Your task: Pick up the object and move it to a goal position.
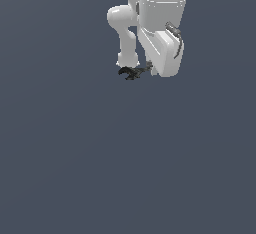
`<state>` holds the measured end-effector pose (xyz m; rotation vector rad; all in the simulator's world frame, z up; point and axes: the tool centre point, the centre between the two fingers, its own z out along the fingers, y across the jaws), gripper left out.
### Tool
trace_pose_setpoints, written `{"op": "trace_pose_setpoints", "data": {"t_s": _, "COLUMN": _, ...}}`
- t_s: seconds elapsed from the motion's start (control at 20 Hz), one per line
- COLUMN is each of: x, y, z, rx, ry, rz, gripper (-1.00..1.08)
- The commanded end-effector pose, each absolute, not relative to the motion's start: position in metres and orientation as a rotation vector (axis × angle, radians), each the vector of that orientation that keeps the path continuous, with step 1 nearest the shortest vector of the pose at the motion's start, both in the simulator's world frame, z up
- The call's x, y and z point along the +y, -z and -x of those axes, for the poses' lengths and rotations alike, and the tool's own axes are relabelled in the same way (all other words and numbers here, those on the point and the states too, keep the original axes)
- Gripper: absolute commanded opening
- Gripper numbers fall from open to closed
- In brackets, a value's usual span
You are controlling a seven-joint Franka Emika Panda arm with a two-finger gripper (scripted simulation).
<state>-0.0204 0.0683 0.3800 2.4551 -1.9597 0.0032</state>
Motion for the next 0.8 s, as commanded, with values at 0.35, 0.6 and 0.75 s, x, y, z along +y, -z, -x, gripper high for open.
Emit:
{"op": "trace_pose_setpoints", "data": {"t_s": 0.35, "x": 0.097, "y": -0.443, "z": 0.029, "rx": -1.957, "ry": -0.001, "rz": -2.456, "gripper": -1.0}}
{"op": "trace_pose_setpoints", "data": {"t_s": 0.6, "x": 0.103, "y": -0.456, "z": 0.031, "rx": -1.957, "ry": 0.0, "rz": -2.458, "gripper": -1.0}}
{"op": "trace_pose_setpoints", "data": {"t_s": 0.75, "x": 0.104, "y": -0.458, "z": 0.031, "rx": -1.957, "ry": 0.0, "rz": -2.458, "gripper": -1.0}}
